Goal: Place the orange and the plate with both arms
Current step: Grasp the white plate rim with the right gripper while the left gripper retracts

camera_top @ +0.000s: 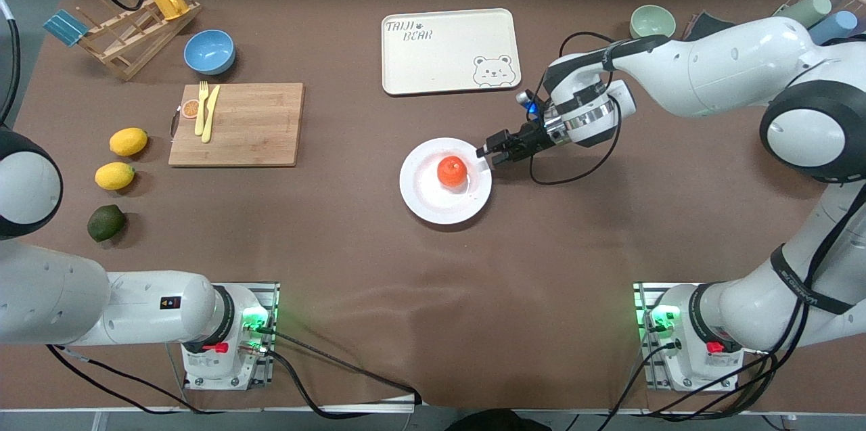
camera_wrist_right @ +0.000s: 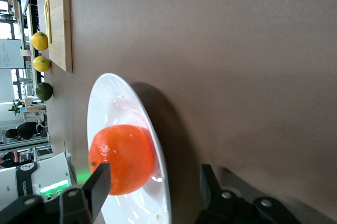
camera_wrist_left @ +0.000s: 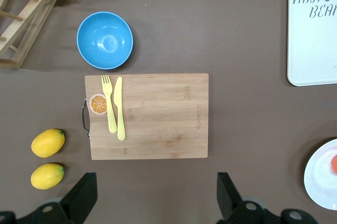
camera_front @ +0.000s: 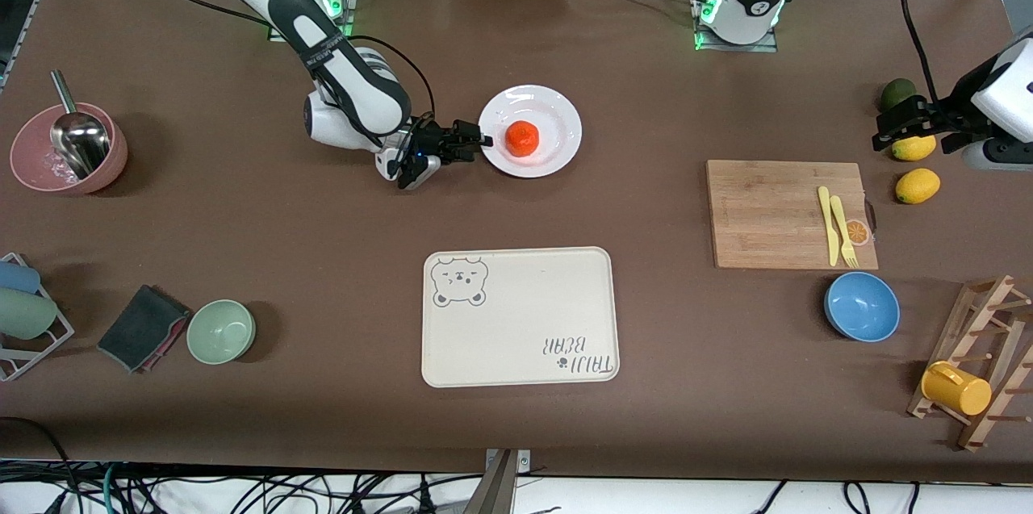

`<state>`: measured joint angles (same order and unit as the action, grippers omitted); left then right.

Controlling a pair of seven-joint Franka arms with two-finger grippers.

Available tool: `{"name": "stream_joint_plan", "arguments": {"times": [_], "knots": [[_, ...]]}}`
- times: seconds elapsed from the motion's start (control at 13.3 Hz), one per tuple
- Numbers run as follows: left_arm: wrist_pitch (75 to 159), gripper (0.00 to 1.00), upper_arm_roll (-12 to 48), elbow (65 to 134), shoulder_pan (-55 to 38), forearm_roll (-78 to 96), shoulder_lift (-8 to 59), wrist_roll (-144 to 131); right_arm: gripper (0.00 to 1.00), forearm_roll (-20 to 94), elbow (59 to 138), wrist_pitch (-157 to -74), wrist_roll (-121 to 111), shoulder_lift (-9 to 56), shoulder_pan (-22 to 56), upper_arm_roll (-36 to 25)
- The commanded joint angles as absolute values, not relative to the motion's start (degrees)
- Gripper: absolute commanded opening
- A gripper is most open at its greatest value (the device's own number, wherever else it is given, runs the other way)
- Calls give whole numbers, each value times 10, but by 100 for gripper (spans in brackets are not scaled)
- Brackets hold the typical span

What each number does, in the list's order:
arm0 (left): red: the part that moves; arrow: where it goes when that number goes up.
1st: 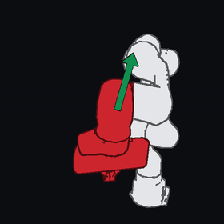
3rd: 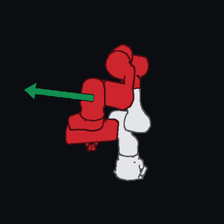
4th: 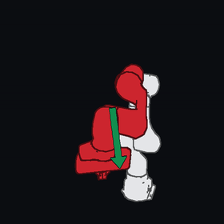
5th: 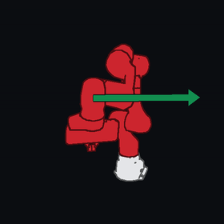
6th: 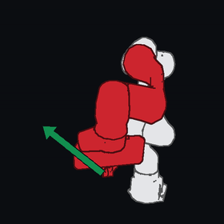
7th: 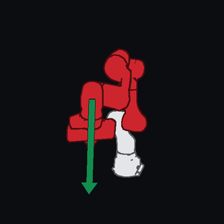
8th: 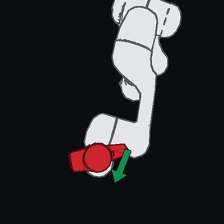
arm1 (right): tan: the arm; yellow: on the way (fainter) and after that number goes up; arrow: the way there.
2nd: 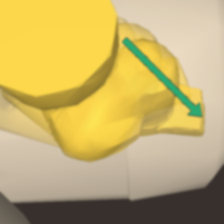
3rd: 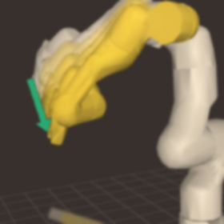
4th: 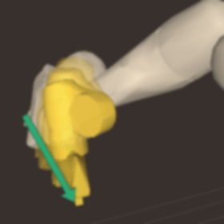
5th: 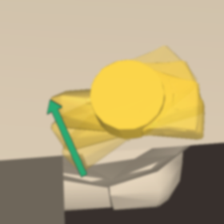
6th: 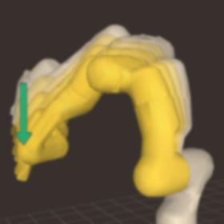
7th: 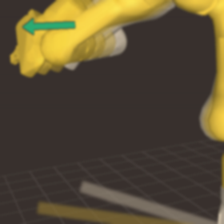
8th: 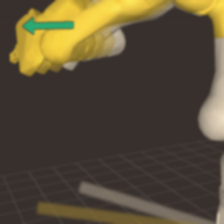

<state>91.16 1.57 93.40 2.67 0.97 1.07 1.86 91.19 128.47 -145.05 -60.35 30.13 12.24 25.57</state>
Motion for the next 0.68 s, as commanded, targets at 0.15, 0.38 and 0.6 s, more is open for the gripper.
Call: {"name": "stream_joint_plan", "arguments": {"times": [0.15, 0.38, 0.6], "knots": [[915, 100, 18, 923, 26, 11, 11, 38, 35, 935, 1276, -1463, -628, 310, 146, 260], [915, 100, 18, 922, 25, 11, 12, 38, 26, 935, 1275, -1469, -628, 324, 149, 260], [915, 100, 18, 918, 24, 11, 22, 41, 7, 935, 1275, -1470, -630, 330, 156, 259]]}}
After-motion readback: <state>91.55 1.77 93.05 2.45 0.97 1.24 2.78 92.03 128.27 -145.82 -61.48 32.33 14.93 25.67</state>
